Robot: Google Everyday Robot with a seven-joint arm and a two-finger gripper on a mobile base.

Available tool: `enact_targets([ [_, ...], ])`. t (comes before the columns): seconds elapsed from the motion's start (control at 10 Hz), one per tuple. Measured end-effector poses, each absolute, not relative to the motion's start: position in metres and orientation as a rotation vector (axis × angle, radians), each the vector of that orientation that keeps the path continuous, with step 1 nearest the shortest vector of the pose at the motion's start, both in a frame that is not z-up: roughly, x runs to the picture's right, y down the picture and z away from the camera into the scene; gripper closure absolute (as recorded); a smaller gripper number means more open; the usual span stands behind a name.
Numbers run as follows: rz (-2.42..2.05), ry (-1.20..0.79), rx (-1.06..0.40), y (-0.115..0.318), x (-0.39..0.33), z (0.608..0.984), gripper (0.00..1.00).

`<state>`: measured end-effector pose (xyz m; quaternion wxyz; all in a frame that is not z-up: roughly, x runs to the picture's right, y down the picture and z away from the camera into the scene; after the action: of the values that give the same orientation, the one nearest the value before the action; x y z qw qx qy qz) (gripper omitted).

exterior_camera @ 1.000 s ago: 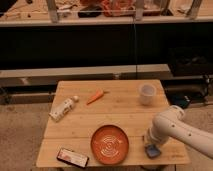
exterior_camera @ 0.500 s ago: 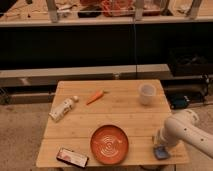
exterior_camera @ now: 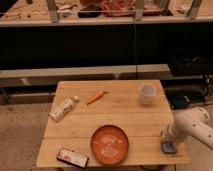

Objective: Wipe the white sponge on the table

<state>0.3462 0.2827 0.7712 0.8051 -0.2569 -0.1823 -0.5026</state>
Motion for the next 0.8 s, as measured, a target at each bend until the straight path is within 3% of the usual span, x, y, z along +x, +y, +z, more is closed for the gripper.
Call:
enact_targets([
  [0.8, -1.112, -0.414, -0.555, 0.222, 0.321, 0.831, 1.0],
])
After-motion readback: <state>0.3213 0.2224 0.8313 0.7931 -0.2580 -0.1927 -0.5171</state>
